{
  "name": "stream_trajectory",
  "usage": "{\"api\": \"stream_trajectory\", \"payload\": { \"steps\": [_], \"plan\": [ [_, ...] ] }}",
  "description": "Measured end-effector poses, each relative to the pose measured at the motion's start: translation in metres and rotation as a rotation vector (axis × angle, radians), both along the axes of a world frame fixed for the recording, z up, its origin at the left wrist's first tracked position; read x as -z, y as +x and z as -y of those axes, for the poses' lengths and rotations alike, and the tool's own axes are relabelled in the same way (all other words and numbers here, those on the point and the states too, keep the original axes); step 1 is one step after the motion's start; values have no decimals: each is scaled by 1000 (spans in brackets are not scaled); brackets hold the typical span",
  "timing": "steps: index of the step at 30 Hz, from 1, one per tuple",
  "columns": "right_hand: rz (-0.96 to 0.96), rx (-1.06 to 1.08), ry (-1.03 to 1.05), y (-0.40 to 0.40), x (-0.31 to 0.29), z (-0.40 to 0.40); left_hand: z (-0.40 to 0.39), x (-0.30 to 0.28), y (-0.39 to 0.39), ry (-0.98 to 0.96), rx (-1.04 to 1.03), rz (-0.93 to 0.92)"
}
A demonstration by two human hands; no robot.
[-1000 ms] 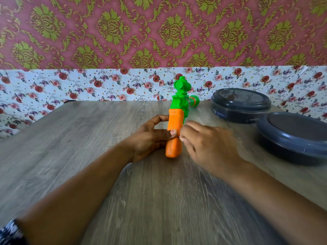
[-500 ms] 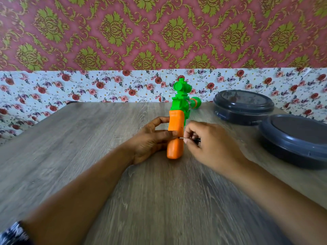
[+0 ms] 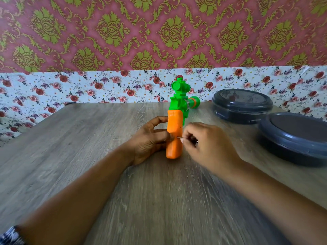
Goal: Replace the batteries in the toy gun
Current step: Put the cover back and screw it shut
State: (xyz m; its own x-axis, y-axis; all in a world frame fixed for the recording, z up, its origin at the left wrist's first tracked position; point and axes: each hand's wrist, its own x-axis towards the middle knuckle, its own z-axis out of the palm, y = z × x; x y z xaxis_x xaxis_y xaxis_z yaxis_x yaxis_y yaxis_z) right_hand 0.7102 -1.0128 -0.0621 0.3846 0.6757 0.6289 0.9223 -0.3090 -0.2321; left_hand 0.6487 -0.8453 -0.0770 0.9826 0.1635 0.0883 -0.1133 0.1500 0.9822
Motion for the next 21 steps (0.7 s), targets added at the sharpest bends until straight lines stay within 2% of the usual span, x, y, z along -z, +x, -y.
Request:
{"api": "stream_trajectory", "payload": {
  "steps": [3,4,5,6,8,9,13,15,18,19,21],
  "plan": [
    [-1023,-48,170,1,-7,-4,1,0,0,5,1,-7],
    [-1272,-64,185,2,-8,-3,1,0,0,13,0,-10],
    [-1383,-65,187,3,-8,-2,1,-1,0,23,2,-13],
    [-1400,-67,176,4,-9,-1,1,-1,0,28,5,-14],
    [-1221,-65,138,1,-9,-1,2,-1,0,27,12,-13],
    [-1026,-60,112,1,-9,0,1,-1,0,23,12,-15],
    [16,-24,-87,6,-11,6,2,-2,1,41,24,-6],
    [341,-23,-163,6,-12,10,3,-2,1,49,27,-9],
    [519,-44,-206,6,-10,11,3,-4,-1,53,34,-16],
    [495,-55,-187,7,-8,10,3,-4,-1,55,35,-19],
    [267,-81,-88,7,-3,7,4,-6,-3,62,29,-26]
  ]
}}
